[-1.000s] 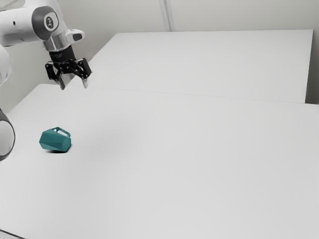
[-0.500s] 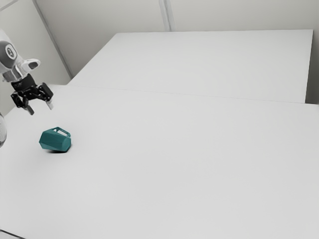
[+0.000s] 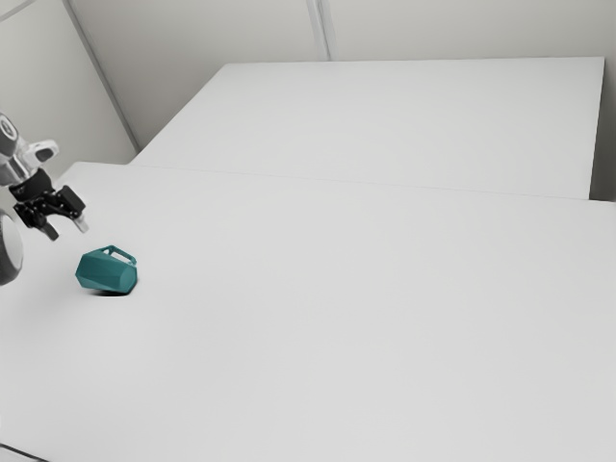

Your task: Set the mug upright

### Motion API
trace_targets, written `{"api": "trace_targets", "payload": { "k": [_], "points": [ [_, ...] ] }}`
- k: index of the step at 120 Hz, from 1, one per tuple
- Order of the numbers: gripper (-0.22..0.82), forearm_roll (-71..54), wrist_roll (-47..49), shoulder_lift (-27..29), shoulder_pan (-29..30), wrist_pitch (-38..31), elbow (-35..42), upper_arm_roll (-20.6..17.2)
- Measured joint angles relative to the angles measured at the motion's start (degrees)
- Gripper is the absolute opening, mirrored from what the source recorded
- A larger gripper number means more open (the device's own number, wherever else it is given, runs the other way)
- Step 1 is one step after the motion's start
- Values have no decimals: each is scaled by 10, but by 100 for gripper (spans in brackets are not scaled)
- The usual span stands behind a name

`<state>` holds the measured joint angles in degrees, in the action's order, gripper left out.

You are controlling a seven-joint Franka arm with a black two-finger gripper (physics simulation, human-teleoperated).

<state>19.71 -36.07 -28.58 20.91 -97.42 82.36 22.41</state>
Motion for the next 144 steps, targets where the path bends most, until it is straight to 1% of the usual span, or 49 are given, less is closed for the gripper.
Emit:
{"api": "trace_targets", "payload": {
  "k": [22,37,77,111,144],
  "points": [
    [60,33,-51,-42,21,-3,-26,-3],
    [60,59,-82,-59,31,-3,-33,-4],
    [60,119,-132,-62,33,27,-17,2],
    [60,119,-147,-65,35,48,2,14],
    [60,118,-157,-85,41,44,-13,13]
  ]
}}
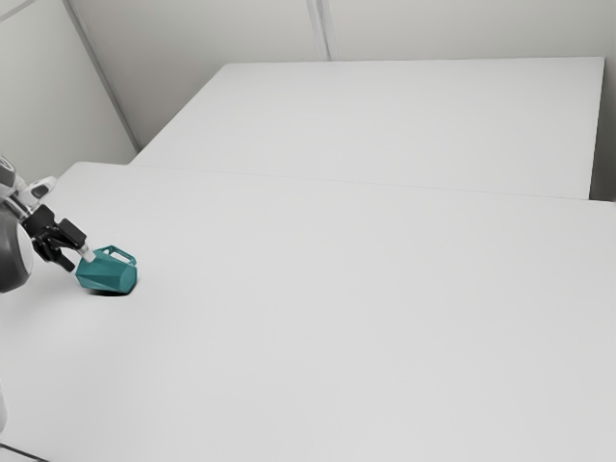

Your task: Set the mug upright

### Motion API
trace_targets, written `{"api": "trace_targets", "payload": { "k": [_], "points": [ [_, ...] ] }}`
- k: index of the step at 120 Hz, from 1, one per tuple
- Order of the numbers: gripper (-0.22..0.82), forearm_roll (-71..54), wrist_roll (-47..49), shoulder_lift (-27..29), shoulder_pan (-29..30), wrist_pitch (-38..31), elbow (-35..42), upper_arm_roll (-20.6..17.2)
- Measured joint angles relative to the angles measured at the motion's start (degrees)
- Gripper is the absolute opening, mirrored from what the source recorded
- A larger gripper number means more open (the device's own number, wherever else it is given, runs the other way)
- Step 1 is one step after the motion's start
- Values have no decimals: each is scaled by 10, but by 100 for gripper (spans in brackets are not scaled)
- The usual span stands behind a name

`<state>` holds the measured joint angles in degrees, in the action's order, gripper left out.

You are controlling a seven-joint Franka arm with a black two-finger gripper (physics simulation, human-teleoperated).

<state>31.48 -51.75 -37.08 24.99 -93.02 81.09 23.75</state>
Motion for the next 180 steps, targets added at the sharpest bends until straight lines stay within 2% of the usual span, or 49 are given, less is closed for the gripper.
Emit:
{"api": "trace_targets", "payload": {
  "k": [81,180],
  "points": [
    [60,108,-33,-25,21,28,-3,-1],
    [60,182,-62,-42,35,72,2,-1]
  ]
}}
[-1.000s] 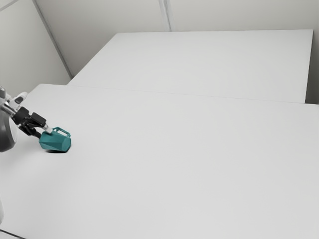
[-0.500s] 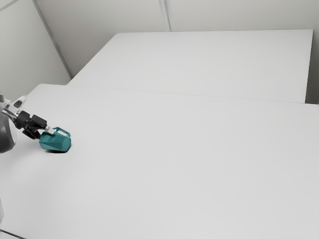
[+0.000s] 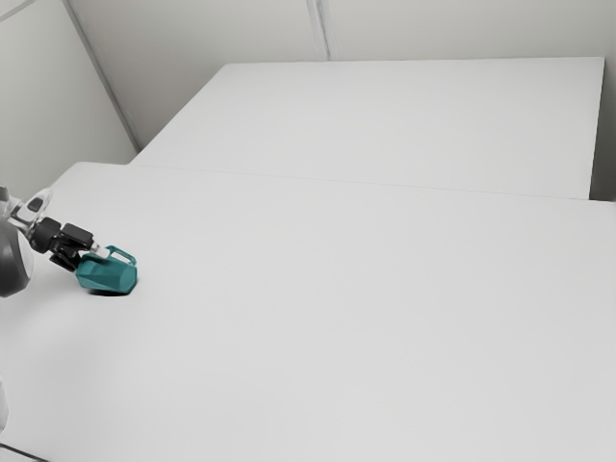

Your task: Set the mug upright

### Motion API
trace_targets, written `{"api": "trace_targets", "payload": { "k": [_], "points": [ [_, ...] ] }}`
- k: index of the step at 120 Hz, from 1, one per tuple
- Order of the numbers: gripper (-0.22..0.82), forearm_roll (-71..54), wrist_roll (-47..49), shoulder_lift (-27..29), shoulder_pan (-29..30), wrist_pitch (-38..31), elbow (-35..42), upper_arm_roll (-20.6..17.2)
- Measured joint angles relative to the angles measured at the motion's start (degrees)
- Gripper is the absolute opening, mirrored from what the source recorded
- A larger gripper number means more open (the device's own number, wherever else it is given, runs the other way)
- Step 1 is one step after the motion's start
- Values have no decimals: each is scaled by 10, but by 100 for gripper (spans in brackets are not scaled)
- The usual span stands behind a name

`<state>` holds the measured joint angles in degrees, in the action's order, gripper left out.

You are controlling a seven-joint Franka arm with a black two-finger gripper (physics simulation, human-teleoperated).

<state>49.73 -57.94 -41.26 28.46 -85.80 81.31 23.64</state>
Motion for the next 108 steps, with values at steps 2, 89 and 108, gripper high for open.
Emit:
{"api": "trace_targets", "payload": {
  "k": [2,89,108],
  "points": [
    [60,1,0,-1,0,0,0,0],
    [34,23,-14,-5,10,20,8,0],
    [24,24,-17,-3,10,22,8,0]
  ]
}}
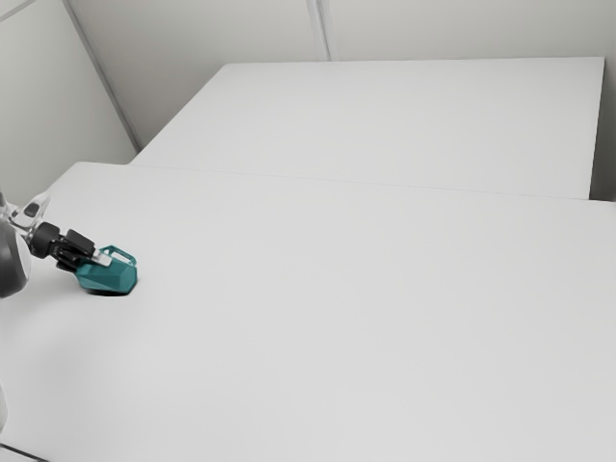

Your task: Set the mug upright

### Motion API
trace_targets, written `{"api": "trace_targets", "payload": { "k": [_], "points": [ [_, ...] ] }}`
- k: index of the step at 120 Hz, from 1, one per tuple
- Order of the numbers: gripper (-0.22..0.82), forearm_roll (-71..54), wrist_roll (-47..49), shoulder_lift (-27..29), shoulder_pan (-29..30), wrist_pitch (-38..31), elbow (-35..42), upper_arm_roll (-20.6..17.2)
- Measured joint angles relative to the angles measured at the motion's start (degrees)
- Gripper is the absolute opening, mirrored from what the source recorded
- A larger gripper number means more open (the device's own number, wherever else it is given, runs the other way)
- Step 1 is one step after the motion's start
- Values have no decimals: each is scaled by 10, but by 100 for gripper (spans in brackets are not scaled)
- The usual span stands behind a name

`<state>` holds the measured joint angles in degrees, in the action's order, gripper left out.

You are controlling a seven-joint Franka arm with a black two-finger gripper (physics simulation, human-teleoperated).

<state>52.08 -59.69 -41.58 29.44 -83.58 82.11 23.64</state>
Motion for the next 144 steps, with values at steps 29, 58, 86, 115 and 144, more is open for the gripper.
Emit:
{"api": "trace_targets", "payload": {
  "k": [29,58,86,115,144],
  "points": [
    [11,9,-4,1,0,0,0,0],
    [-5,18,-6,3,-1,0,0,-3],
    [-12,31,-8,15,-7,5,-1,-13],
    [-15,51,-9,51,-33,8,-9,-25],
    [-17,-44,5,138,-138,-41,-2,-61]
  ]
}}
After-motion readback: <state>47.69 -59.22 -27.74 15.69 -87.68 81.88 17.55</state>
